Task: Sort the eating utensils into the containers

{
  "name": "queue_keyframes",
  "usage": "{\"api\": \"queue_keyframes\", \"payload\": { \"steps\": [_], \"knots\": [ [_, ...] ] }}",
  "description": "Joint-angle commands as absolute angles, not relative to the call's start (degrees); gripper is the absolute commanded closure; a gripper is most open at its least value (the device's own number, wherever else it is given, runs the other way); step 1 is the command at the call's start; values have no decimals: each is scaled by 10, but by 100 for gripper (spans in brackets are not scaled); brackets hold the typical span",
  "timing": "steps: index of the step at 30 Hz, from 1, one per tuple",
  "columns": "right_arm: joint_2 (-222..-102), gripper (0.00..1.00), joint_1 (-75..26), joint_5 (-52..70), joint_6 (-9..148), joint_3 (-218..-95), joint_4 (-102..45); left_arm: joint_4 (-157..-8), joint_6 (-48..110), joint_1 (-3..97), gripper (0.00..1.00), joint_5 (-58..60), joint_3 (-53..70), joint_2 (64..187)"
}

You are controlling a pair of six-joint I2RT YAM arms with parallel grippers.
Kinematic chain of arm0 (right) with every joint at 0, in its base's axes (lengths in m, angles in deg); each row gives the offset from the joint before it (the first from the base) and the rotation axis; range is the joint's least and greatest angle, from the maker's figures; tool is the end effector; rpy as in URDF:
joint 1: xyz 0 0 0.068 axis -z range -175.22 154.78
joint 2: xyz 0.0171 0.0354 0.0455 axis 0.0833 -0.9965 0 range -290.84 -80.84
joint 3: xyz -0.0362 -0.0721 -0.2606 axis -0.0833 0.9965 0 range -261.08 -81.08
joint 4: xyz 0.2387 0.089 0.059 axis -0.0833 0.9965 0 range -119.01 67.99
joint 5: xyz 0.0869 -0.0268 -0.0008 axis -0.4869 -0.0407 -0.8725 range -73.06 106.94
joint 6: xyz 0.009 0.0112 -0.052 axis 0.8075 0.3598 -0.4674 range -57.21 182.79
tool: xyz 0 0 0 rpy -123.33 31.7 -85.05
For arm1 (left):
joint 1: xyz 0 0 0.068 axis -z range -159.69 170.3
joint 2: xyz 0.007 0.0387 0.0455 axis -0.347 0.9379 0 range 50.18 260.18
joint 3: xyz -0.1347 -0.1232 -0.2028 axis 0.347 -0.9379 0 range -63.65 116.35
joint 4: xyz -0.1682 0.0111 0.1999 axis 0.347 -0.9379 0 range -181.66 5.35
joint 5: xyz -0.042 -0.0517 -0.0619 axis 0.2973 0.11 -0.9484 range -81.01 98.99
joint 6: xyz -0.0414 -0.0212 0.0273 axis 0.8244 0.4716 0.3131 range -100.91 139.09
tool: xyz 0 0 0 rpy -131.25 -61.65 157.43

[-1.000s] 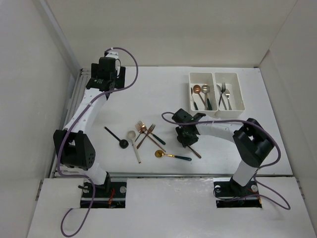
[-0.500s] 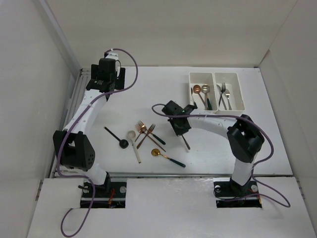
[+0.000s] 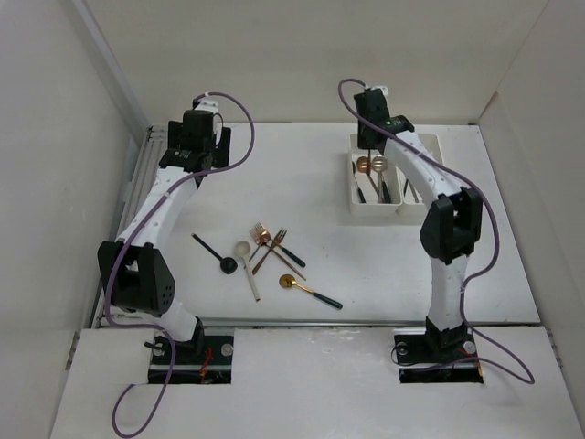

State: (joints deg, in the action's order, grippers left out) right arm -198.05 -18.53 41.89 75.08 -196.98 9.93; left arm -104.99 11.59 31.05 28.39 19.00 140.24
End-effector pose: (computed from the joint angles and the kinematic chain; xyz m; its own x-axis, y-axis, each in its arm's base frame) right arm 0.4360 0.1714 0.3340 -0.5933 -0.0454 -0.8037 0.0647 0.9925 -0.1039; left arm 0.3619 -0.0567 0.3554 -0.4683 0.2142 -0.8572 -0.0523 0.9617 0.2689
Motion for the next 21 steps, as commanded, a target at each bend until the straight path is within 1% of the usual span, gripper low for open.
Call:
{"api": "queue_keyframes", "payload": {
  "steps": [1, 5, 6, 9, 10, 11, 14, 16, 17, 19, 20, 21],
  "knots": [
    [-2035, 100, -152, 428, 767, -1969, 148, -1035, 111, 303, 0, 295, 178, 1367],
    [-2076, 100, -132, 422, 761, -1963, 148, -1029, 111, 293, 0, 289, 178, 1372],
    [-2083, 98, -132, 422, 755, -1963, 148, -1029, 116, 293, 0, 289, 178, 1377],
    [-2088, 69, -132, 408, 749, -1963, 161, -1029, 116, 287, 0, 283, 184, 1383],
    [-2080, 61, -132, 408, 744, -1956, 161, -1035, 116, 287, 0, 283, 184, 1383],
    [-2058, 49, -132, 408, 744, -1946, 155, -1035, 116, 287, 0, 283, 184, 1383],
    [-2010, 32, -146, 430, 725, -1924, 146, -1035, 116, 287, 0, 278, 184, 1383],
    [-1958, 30, -165, 447, 709, -1914, 146, -1035, 116, 287, 0, 278, 184, 1383],
    [-1940, 29, -190, 454, 704, -1893, 146, -1035, 116, 287, 0, 278, 190, 1383],
    [-1877, 20, -224, 453, 687, -1853, 146, -1040, 116, 287, 0, 278, 190, 1383],
    [-1857, 14, -264, 431, 680, -1826, 146, -1040, 116, 287, 0, 278, 190, 1383],
    [-1839, 0, -286, 416, 674, -1771, 146, -1040, 116, 287, 0, 278, 190, 1383]
  ]
}}
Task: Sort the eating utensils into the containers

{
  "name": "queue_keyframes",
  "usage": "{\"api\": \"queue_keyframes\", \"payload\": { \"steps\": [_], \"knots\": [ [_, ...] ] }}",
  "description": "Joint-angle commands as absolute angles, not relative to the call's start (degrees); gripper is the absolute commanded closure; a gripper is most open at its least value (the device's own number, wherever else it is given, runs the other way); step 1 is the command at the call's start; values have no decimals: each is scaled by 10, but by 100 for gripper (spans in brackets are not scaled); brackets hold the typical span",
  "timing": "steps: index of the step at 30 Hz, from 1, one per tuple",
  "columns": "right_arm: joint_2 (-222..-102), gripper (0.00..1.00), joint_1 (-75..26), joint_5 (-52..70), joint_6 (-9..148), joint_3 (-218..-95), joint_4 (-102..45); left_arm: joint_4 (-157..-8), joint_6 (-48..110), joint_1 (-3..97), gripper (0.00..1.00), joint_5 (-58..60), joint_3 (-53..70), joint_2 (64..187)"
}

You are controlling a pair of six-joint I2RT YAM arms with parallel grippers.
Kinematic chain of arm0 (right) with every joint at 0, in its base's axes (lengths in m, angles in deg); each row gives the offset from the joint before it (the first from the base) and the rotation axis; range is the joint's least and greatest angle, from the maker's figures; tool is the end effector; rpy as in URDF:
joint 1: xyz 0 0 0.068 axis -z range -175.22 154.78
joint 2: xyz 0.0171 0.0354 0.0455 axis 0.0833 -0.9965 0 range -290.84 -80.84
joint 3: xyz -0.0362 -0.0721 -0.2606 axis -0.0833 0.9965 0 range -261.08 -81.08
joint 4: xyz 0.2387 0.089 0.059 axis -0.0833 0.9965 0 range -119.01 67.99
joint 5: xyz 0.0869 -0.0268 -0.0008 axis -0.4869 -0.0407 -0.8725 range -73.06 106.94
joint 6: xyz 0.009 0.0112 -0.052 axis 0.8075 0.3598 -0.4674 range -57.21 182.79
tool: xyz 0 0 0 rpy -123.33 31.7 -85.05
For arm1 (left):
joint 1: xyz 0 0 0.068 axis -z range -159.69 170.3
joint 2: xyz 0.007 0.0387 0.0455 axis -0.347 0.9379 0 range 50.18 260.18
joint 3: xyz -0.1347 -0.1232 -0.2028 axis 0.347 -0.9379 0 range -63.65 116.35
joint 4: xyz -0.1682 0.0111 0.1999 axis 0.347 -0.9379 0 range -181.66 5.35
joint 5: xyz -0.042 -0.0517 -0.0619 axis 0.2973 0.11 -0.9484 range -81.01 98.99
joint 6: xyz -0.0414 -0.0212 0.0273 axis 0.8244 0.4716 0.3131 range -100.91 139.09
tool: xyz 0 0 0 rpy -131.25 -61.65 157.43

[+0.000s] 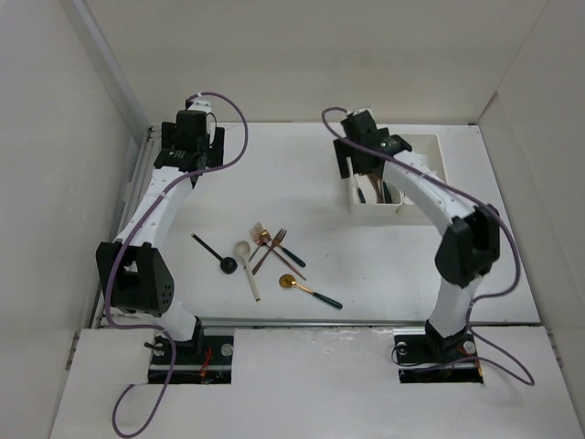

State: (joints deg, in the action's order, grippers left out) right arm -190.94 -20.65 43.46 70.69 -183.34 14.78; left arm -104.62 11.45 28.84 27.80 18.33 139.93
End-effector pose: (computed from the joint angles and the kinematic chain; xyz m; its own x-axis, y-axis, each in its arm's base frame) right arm 0.3929 0.1691 0.3044 -0.7198 -0.2060 -0.6629 -0.0353 0.9646 -0.2615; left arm 0.3627 -0.0429 0.3538 -0.4751 0.1986 -0.8572 -0.0793 0.9606 0.2665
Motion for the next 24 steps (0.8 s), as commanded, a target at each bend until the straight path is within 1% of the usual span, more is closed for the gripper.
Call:
{"api": "queue_keyframes", "payload": {
  "steps": [1, 2, 3, 7, 9, 10, 13, 16, 20, 21, 24],
  "knots": [
    [-1809, 0, -310, 402, 667, -1742, 146, -1040, 116, 287, 0, 283, 190, 1383],
    [-1796, 0, -336, 381, 667, -1710, 146, -1040, 116, 287, 0, 283, 190, 1383],
    [-1787, 0, -387, 370, 667, -1649, 146, -1040, 116, 287, 0, 283, 190, 1383],
    [-1759, 0, -485, 283, 701, -1526, 139, -1040, 116, 287, 0, 283, 190, 1378],
    [-1759, 0, -517, 267, 724, -1500, 134, -1035, 116, 287, 0, 278, 184, 1372],
    [-1759, 0, -549, 267, 734, -1485, 134, -1035, 116, 287, 0, 278, 184, 1372],
    [-1780, 3, -598, 272, 761, -1480, 140, -1035, 121, 287, 0, 272, 179, 1366],
    [-1793, 5, -620, 272, 785, -1466, 132, -1029, 122, 287, 0, 260, 174, 1360],
    [-1813, 17, -625, 257, 796, -1461, 106, -1029, 122, 287, 0, 260, 168, 1355],
    [-1813, 23, -625, 249, 796, -1456, 94, -1029, 122, 287, 0, 260, 168, 1350],
    [-1834, 30, -625, 249, 801, -1456, 89, -1024, 122, 287, 0, 260, 168, 1350]
  ]
}}
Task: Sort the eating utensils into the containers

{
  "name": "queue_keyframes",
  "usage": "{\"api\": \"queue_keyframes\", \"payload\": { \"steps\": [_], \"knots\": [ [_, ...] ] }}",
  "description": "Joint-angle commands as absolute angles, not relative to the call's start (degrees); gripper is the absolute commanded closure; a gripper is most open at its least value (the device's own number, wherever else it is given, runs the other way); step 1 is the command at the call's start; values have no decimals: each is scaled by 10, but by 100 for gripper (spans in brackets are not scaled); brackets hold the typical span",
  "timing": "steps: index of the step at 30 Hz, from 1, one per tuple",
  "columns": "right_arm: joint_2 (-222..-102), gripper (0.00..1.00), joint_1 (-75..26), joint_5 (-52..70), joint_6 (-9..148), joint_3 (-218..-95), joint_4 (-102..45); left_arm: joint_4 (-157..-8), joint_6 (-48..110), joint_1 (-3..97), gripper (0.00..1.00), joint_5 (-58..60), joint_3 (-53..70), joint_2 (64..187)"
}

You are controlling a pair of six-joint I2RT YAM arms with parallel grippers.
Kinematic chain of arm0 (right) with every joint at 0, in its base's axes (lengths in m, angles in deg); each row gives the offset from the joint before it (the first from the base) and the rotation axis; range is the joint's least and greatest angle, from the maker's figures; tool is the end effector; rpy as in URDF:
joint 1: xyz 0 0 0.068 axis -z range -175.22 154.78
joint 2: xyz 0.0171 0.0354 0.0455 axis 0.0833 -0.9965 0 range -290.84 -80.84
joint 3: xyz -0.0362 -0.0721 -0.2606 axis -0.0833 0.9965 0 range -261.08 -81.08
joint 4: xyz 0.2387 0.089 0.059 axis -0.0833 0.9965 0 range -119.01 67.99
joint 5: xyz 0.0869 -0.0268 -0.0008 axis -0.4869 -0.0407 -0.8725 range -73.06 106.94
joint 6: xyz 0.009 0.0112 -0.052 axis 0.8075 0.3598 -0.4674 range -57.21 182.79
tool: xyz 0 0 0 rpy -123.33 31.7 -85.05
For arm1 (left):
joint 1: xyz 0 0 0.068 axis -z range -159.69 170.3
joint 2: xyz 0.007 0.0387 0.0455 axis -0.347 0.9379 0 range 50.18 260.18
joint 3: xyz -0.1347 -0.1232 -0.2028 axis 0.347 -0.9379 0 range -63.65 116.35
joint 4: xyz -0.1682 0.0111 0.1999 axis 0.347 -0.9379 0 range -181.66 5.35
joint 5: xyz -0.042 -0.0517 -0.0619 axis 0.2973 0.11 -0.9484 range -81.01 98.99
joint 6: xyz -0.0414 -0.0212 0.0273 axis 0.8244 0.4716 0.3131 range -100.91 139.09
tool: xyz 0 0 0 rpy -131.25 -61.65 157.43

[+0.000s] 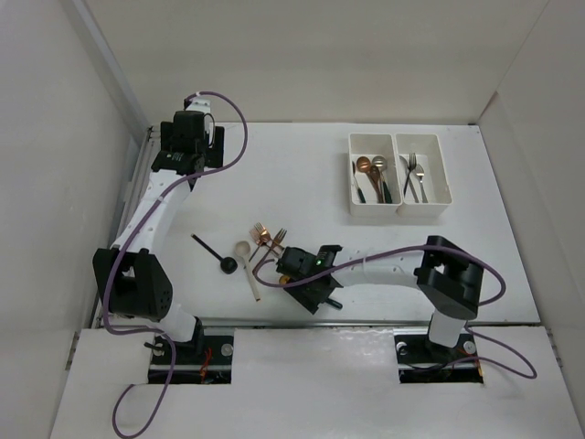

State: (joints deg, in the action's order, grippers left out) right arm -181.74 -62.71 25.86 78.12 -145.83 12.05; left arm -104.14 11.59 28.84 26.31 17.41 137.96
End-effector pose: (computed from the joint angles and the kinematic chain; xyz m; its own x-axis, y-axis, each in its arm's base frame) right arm 0.1305 0.3003 0.1702 -0.5979 -0.7605 -0.2534 -0.7688 0.6335 -0.0873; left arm 0.3546 -0.0426 0.3606 -0.4490 0.1934 -0.8723 -0.0644 0.9667 0.2475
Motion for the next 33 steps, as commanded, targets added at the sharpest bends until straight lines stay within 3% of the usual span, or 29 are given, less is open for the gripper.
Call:
{"api": "queue_keyframes", "payload": {
  "steps": [1, 7, 8, 9, 10, 16, 25, 33],
  "knots": [
    [-1845, 33, -625, 249, 801, -1456, 89, -1024, 122, 287, 0, 260, 162, 1350],
    [-1880, 56, -625, 255, 819, -1445, 70, -1024, 127, 287, 0, 250, 162, 1350],
    [-1887, 81, -625, 255, 819, -1445, 65, -1024, 127, 287, 0, 250, 162, 1350],
    [-1887, 95, -625, 261, 819, -1445, 65, -1024, 127, 287, 0, 250, 162, 1350],
    [-1887, 100, -625, 267, 824, -1439, 65, -1024, 127, 287, 0, 250, 162, 1350],
    [-1868, 100, -625, 272, 806, -1458, 83, -1024, 127, 287, 0, 255, 162, 1350],
    [-1748, 100, -610, 347, 725, -1638, 125, -1024, 138, 287, 0, 274, 162, 1350],
    [-1776, 100, -374, 418, 732, -1774, 110, -1029, 211, 270, 0, 225, 156, 1350]
  ]
}}
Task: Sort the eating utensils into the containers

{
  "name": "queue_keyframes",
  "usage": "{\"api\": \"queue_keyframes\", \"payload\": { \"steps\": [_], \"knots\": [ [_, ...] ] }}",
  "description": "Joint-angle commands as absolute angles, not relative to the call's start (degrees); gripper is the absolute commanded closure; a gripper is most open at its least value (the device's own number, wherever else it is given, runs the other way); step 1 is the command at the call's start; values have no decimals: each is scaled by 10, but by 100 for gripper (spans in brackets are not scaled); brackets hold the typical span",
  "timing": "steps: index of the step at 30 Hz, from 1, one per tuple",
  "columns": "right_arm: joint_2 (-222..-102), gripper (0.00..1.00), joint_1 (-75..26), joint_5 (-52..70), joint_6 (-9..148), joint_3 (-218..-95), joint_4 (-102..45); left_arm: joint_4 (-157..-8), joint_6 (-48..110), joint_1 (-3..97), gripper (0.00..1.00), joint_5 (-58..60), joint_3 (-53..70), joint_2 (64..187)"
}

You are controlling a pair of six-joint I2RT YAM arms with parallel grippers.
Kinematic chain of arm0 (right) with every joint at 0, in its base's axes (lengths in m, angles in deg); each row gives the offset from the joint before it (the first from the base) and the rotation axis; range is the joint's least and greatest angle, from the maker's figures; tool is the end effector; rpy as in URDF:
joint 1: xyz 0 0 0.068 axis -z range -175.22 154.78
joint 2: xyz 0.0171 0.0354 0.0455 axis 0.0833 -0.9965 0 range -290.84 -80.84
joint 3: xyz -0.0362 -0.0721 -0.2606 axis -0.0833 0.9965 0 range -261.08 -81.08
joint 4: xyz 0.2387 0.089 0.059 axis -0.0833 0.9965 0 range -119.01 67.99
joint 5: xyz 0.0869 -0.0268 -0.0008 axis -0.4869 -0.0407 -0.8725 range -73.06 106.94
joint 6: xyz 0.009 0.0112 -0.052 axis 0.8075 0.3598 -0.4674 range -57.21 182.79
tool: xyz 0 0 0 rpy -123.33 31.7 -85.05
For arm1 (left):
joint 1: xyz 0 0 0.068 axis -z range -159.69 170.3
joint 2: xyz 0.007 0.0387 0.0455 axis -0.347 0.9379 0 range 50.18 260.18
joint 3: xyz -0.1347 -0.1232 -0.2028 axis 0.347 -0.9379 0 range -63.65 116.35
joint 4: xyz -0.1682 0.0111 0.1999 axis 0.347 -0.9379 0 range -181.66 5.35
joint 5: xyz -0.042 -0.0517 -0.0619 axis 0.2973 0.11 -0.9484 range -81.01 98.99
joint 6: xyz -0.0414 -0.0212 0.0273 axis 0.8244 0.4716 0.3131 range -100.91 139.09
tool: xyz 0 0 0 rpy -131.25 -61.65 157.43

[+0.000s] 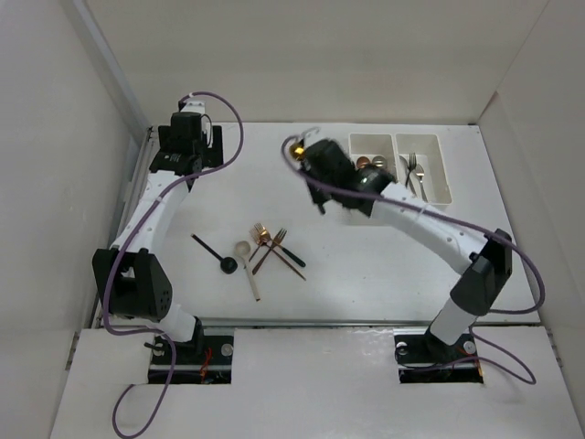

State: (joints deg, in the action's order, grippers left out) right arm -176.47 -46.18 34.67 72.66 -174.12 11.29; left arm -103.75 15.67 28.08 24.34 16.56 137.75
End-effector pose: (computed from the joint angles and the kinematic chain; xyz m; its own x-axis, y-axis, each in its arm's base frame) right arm 0.2431 0.2824 0.3516 -0.5251 -0.3883 -0.7573 -0.5169 0.8524 -0.0786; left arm 0.3544 -0.0389 0.3572 -0.4469 0.1191 -0.8866 -0.0778 0.9822 0.1712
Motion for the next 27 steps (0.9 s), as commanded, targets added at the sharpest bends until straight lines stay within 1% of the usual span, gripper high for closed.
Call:
{"api": "queue_keyframes", "payload": {
  "steps": [1, 2, 4, 5, 6, 7, 8, 9, 11, 14, 15, 18, 22, 23, 24, 26, 27],
  "knots": [
    [-1785, 100, -344, 423, 732, -1786, 110, -1035, 222, 263, 0, 203, 150, 1350],
    [-1794, 100, -289, 429, 741, -1806, 103, -1035, 236, 252, 0, 187, 142, 1350],
    [-1830, 100, -241, 430, 741, -1821, 91, -1035, 292, 239, 0, 137, 117, 1344],
    [-1844, 100, -197, 414, 741, -1842, 91, -1035, 315, 225, 1, 120, 104, 1344],
    [-1860, 100, -176, 402, 741, -1850, 91, -1035, 337, 218, 5, 103, 91, 1338],
    [-1891, 100, -158, 391, 741, -1858, 91, -1035, 358, 212, 15, 82, 77, 1338],
    [-1906, 100, -141, 379, 741, -1865, 91, -1029, 371, 207, 19, 41, 54, 1338],
    [-1921, 100, -116, 379, 741, -1878, 91, -1029, 377, 207, 23, 28, 45, 1338],
    [-1967, 100, -99, 362, 741, -1892, 91, -1042, 383, 207, 27, 10, 39, 1350],
    [-2014, 100, -94, 345, 728, -1911, 91, -1082, 374, 246, 27, 37, 47, 1373],
    [-2023, 100, -94, 333, 728, -1911, 91, -1109, 374, 263, 29, 44, 47, 1378],
    [-2048, 100, -94, 333, 723, -1916, 91, -1147, 374, 282, 29, 38, 33, 1393],
    [-2061, 100, -94, 333, 718, -1922, 91, -1159, 387, 302, 29, 15, -2, 1413],
    [-2061, 100, -94, 338, 718, -1922, 97, -1159, 387, 302, 32, 15, -2, 1413],
    [-2066, 86, -94, 338, 718, -1922, 103, -1164, 394, 308, 34, 15, -10, 1420],
    [-2066, 68, -94, 345, 718, -1922, 108, -1177, 399, 316, 39, 20, -10, 1425],
    [-2061, 51, -94, 345, 718, -1922, 108, -1184, 399, 322, 40, 20, -10, 1425]
  ]
}}
